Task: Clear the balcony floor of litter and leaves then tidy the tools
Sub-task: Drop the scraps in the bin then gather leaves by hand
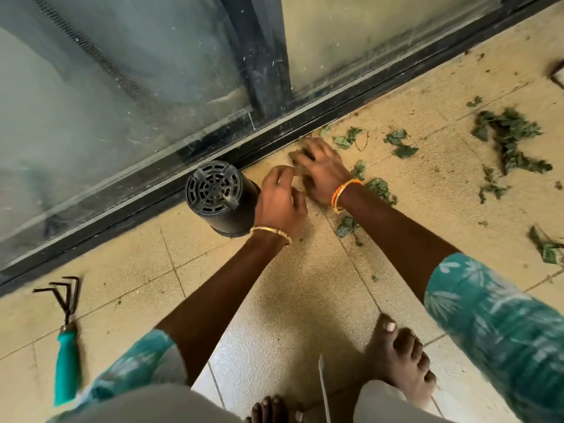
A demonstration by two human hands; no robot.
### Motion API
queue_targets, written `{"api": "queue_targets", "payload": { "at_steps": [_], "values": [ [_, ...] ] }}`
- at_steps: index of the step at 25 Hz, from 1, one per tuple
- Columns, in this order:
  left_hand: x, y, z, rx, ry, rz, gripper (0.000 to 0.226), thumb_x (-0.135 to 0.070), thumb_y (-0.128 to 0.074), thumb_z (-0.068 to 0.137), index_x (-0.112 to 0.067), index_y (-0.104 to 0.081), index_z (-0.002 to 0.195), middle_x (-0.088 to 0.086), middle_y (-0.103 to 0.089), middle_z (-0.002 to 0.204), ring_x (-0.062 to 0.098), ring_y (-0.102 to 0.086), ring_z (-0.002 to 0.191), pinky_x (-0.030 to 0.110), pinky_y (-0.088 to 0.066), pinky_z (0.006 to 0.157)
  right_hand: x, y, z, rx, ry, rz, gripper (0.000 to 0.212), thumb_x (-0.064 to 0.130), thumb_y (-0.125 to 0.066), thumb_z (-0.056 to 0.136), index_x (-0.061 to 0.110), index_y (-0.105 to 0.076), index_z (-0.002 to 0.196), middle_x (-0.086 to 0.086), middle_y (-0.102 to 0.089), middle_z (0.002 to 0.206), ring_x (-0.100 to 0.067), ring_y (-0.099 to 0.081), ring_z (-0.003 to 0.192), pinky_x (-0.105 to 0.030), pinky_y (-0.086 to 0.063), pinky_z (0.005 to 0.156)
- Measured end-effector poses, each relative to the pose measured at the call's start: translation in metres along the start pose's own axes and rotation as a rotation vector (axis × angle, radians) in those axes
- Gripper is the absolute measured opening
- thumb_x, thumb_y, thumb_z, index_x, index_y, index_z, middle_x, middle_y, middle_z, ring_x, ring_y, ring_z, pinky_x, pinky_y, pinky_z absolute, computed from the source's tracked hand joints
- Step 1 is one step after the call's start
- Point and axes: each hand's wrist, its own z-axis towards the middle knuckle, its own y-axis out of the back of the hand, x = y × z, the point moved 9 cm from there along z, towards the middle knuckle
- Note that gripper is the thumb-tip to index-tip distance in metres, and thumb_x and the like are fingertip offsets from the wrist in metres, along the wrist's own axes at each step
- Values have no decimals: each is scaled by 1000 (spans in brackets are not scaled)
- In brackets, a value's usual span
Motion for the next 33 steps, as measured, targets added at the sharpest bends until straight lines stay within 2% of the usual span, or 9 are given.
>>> {"api": "queue_targets", "payload": {
  "at_steps": [4, 7, 9, 11, 14, 17, 21, 26, 33],
  "values": [
    [29, -11, 18, -111, 170, -133, 39, 5, -44, 83, 1, -49, 122, 18, -49, 125, 28, -50, 114, 24, -35, 96, -6, -19, 3, -85, 56, 106, 39, 9, -51, 91, 8, -53, 130, -20, -40, 143, -36, -36, 132, -40, -32, 110],
    [32, -22, 28, -136, 173, -244, 28, 2, -43, 87, -1, -53, 113, 16, -56, 115, 25, -54, 104, 25, -38, 90, -14, -8, -15, -285, 90, 149, 27, 2, -59, 80, -3, -67, 105, -26, -62, 115, -40, -60, 106, -45, -53, 89],
    [45, -31, 30, -123, 432, -567, 12, -10, -43, 95, -8, -55, 94, 10, -63, 92, 22, -59, 77, 29, -46, 71, -17, 4, -24, -348, 1, 258, 26, 1, -59, 79, -3, -68, 103, -26, -63, 112, -38, -63, 101, -42, -53, 89],
    [49, -54, 25, 14, 772, -971, 32, -31, -38, 100, -11, -55, 82, 6, -64, 68, 20, -57, 56, 27, -44, 56, -3, 17, -35, -382, -51, 393, 29, -3, -58, 79, -4, -67, 107, -24, -62, 117, -33, -62, 103, -34, -49, 95],
    [39, -78, 18, 267, 1059, -1268, 56, -53, -28, 97, -9, -63, 93, 6, -65, 70, 21, -59, 68, 27, -46, 61, 30, 24, -42, -227, 41, 492, 35, -4, -52, 73, 2, -68, 104, -16, -65, 111, -30, -62, 101, -31, -49, 94],
    [45, -83, 19, 327, 1093, -1177, 39, -38, -35, 98, -12, -55, 76, 2, -55, 61, 14, -51, 49, 16, -41, 42, 4, 40, -32, -270, -116, 564, 18, 9, -53, 80, 11, -68, 88, -12, -68, 97, -28, -64, 88, -37, -54, 78],
    [49, -79, 34, 326, 1016, -1104, 40, -28, -43, 95, -19, -36, 56, -7, -31, 37, 9, -24, 26, 6, -20, 37, -47, 34, 2, -154, -297, 56, 40, 29, -56, 85, 18, -55, 123, -16, -41, 138, -36, -34, 128, -43, -32, 103],
    [58, -74, 43, 272, 996, -1087, 39, -27, -46, 92, -20, -36, 55, -7, -35, 38, 9, -26, 27, 9, -20, 35, -57, 14, 17, -181, -289, -27, 47, 5, -44, 90, 13, -45, 136, -21, -32, 146, -40, -26, 134, -47, -29, 110],
    [43, -76, 38, 365, 969, -1054, 42, -30, -29, 100, -14, -48, 67, -2, -58, 44, 13, -52, 32, 9, -29, 37, -45, 28, -4, -354, -157, -17, 26, -18, -52, 71, -8, -65, 91, -24, -64, 95, -38, -57, 96, -37, -50, 71]
  ]
}}
